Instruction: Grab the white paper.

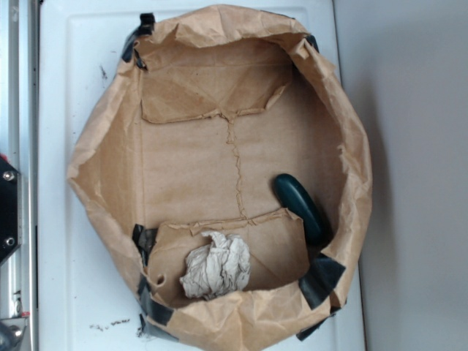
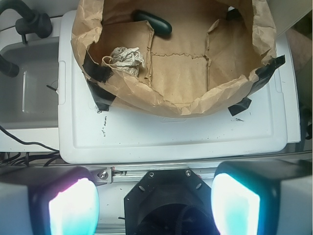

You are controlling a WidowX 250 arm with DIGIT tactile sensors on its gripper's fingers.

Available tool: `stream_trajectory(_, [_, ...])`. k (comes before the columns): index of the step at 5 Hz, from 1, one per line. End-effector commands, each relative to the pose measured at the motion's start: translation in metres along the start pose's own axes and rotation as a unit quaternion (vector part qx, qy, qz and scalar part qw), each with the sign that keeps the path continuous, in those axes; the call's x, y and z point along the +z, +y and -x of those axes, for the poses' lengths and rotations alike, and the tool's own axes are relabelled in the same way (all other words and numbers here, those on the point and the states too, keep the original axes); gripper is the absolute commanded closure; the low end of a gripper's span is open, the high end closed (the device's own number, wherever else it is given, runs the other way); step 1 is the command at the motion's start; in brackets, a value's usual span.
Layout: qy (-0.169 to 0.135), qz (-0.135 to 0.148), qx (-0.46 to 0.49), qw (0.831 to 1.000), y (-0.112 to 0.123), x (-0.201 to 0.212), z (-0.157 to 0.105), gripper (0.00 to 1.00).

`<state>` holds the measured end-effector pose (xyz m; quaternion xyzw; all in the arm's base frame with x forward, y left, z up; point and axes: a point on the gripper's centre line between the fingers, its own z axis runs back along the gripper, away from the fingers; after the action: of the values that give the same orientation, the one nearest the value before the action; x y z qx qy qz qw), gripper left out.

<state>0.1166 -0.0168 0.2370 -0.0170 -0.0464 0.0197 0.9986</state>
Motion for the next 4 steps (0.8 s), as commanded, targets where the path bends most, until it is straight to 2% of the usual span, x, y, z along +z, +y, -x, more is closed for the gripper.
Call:
stream_trajectory(1, [0.000, 0.000, 0.000, 1.000, 0.000, 0.000, 0.000, 0.00])
stream_trajectory(2, [-0.011, 0.027, -0.038, 0.999, -0.019, -0.002, -0.036, 0.00])
stream_trajectory(3, [-0.032, 0.032, -0.060, 0.997, -0.025, -0.003, -0.081, 0.00])
stream_trajectory(4, [-0.032, 0.032, -0.060, 0.997, -0.025, -0.003, -0.081, 0.00])
